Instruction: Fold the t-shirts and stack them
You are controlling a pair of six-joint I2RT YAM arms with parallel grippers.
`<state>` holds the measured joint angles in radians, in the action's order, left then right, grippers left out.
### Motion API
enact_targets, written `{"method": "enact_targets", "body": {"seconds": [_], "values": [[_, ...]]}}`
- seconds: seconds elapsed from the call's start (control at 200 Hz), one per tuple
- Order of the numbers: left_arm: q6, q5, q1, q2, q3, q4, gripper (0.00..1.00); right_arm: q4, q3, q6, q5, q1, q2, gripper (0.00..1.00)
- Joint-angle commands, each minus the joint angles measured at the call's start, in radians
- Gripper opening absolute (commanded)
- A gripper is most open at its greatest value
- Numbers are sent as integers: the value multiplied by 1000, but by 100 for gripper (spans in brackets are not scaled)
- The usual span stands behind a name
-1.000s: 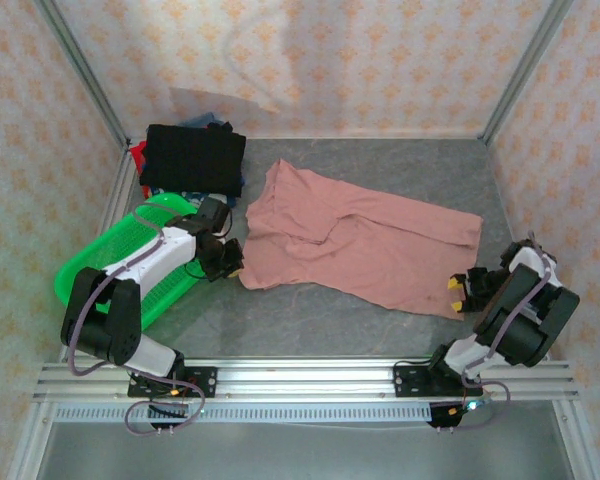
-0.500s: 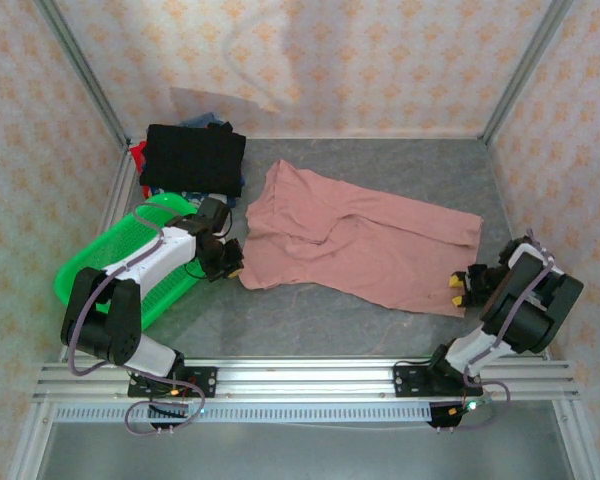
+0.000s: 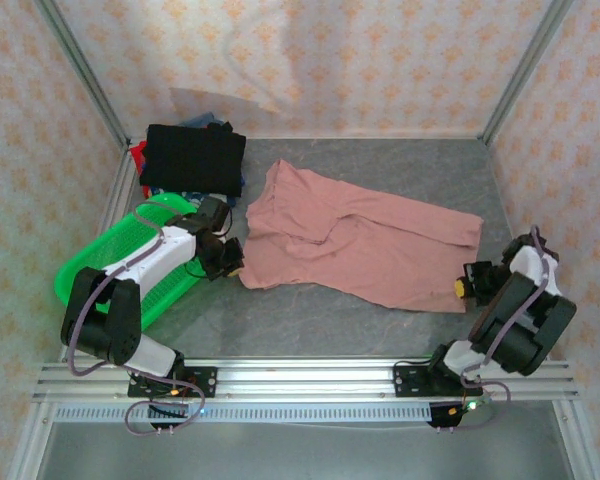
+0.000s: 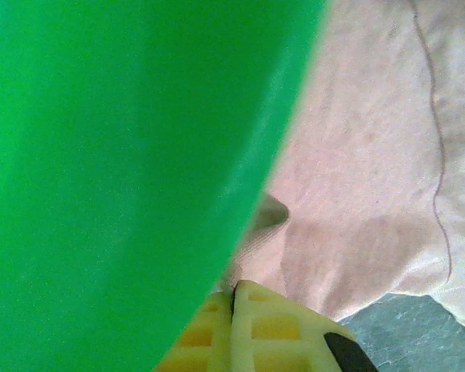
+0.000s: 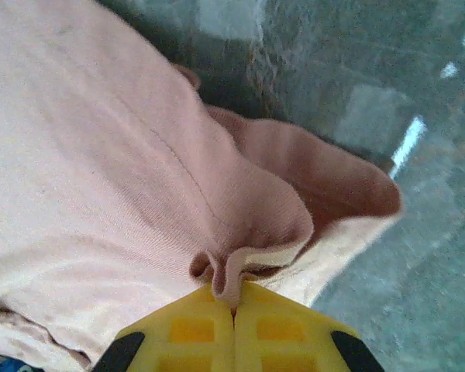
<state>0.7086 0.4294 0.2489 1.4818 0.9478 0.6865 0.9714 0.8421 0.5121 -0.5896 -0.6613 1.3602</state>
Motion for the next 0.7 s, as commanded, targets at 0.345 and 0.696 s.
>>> {"method": "enact_targets", "body": {"seconds": [0.345, 0.696], "values": [[-35, -11, 5, 11, 42, 23, 0, 76, -137, 5, 37, 3, -132, 14], [-43, -22, 1, -14, 26, 30, 0, 119, -97, 21, 213, -10, -162, 40]]}}
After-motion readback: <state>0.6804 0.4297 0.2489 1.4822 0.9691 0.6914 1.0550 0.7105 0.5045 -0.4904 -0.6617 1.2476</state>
